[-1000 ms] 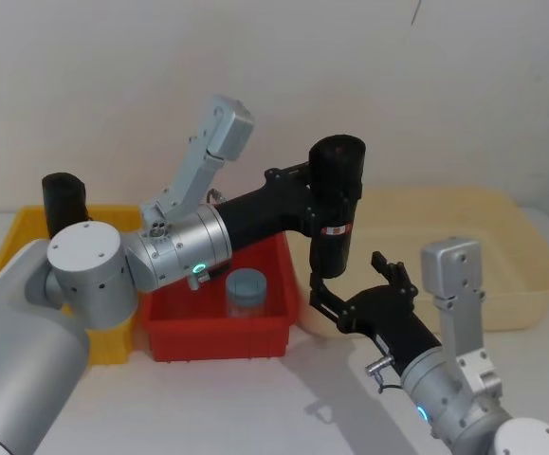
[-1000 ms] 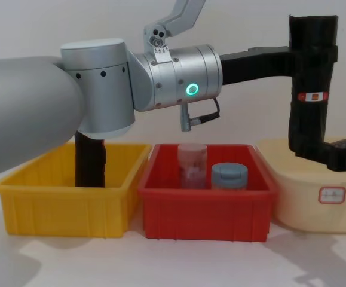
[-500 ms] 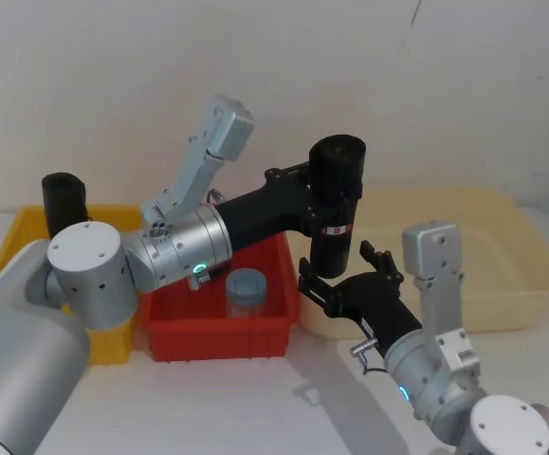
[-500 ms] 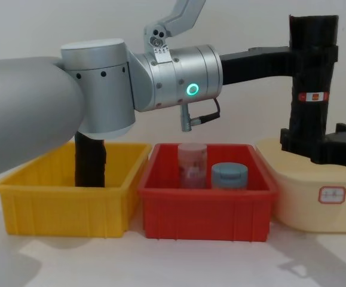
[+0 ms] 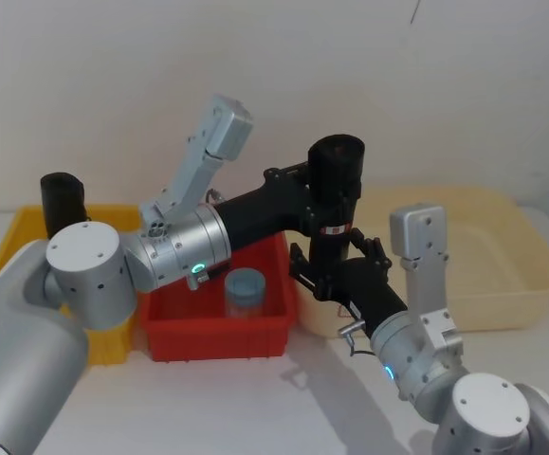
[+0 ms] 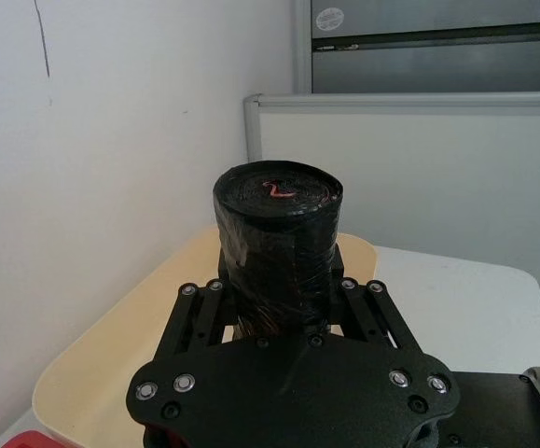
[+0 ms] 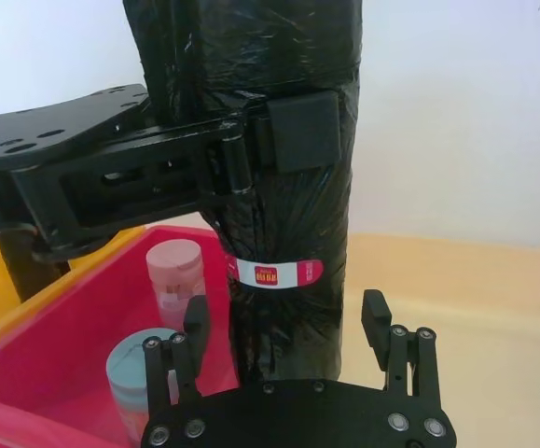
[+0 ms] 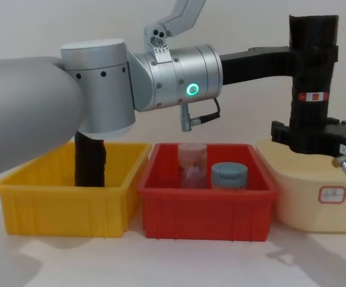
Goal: Pick up the garbage bag with the one hand and transfer it to the other hand.
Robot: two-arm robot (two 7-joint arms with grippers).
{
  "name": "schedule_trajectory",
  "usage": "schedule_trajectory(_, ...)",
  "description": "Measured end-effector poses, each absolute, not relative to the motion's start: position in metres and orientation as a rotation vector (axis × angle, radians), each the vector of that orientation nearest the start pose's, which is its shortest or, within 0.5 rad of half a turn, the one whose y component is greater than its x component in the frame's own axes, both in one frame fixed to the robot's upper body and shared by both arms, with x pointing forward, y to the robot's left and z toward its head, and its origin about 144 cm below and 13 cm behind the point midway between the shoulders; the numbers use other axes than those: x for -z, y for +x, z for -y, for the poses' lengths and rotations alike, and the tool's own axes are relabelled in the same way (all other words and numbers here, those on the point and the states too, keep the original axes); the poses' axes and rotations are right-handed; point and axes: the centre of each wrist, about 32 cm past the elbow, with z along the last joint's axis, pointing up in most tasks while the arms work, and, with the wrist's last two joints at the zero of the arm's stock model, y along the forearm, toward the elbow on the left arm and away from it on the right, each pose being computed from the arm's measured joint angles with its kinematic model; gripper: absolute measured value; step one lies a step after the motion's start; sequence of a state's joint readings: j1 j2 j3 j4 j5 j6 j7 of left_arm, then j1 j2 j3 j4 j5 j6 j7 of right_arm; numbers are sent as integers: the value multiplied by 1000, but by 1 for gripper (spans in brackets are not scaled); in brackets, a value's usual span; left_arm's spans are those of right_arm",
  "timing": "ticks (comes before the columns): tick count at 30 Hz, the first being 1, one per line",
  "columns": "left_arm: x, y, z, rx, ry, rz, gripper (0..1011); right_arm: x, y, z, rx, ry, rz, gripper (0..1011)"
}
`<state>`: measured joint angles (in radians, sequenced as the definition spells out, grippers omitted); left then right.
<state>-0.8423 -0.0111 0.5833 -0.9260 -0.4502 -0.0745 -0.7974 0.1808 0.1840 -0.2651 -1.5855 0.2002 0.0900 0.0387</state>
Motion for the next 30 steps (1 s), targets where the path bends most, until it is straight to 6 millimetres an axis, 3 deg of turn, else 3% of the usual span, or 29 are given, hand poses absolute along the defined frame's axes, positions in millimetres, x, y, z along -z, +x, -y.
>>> schedule_trajectory(7,-1279,638,-79,-307,-128,125,475,-1198,504,195,1266,26,56,916)
schedule_trajectory(19,-1279,638,-79,-307,-128,125,474,-1200,508,194,1264,26,57,553)
schedule_trajectory(25,-1279,638,-79,-307,-128,126,477,-1200,509,193,1264,26,57,501)
schedule_trajectory(30,-1279,638,-79,-307,-128,126,612,-1200,509,193,1263,26,57,501)
